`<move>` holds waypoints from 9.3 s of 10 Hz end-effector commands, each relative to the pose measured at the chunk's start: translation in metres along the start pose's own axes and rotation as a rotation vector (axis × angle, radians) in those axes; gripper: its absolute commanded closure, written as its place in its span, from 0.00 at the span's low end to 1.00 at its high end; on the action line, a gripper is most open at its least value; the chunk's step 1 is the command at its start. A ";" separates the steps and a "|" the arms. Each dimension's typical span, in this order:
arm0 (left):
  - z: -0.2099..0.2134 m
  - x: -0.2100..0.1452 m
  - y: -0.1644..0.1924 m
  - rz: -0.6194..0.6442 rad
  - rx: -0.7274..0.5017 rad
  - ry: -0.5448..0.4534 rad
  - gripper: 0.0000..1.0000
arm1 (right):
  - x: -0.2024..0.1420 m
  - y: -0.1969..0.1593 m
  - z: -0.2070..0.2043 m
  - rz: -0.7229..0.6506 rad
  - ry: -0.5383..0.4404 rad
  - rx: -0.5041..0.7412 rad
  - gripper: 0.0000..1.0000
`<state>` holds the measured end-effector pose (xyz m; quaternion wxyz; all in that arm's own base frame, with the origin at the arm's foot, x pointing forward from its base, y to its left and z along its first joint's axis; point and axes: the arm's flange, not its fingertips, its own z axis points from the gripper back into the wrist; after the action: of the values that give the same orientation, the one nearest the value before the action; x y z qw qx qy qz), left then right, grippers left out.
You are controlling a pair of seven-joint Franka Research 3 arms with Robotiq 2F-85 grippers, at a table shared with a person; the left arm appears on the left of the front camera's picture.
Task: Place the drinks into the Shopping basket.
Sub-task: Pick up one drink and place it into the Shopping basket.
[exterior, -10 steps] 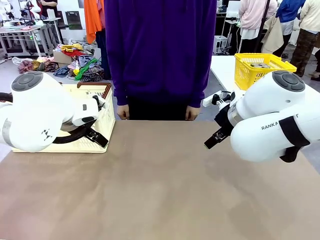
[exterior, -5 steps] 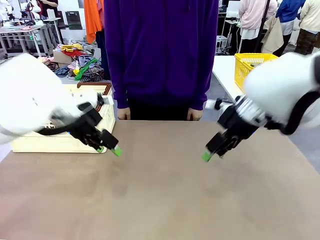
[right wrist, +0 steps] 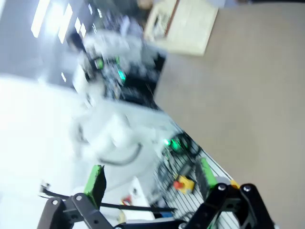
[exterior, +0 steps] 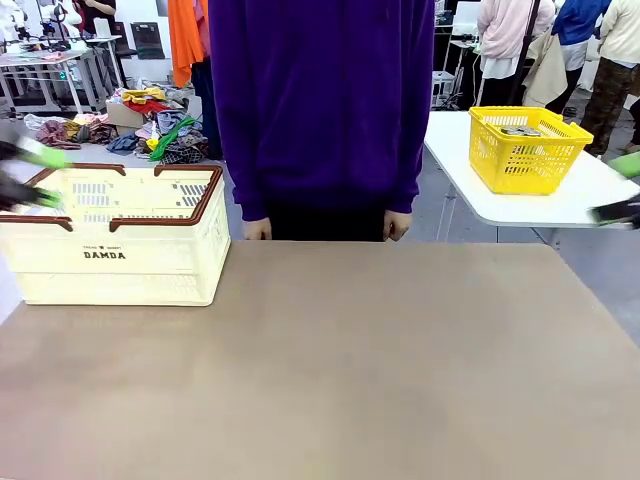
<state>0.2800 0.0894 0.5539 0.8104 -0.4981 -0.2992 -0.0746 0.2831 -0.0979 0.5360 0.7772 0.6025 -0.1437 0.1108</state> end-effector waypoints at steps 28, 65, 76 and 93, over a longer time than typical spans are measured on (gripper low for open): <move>0.175 -0.068 0.087 0.146 -0.029 -0.574 0.00 | -0.084 -0.118 0.141 -0.348 -0.544 0.140 0.00; -0.307 -0.064 -0.089 -0.402 0.277 0.803 0.00 | -0.084 -0.118 0.141 -0.348 -0.544 0.140 0.00; -0.524 -0.091 -0.088 -0.992 0.306 1.211 0.00 | -0.084 -0.118 0.141 -0.348 -0.544 0.140 0.00; -0.576 -0.153 -0.033 -1.076 0.294 1.246 0.00 | -0.084 -0.118 0.141 -0.348 -0.544 0.140 0.00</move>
<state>0.3745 -0.4387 0.3090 0.7457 -0.0465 -0.0207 -0.6643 0.2335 -0.2628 0.4302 0.6761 0.6754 -0.2306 -0.1832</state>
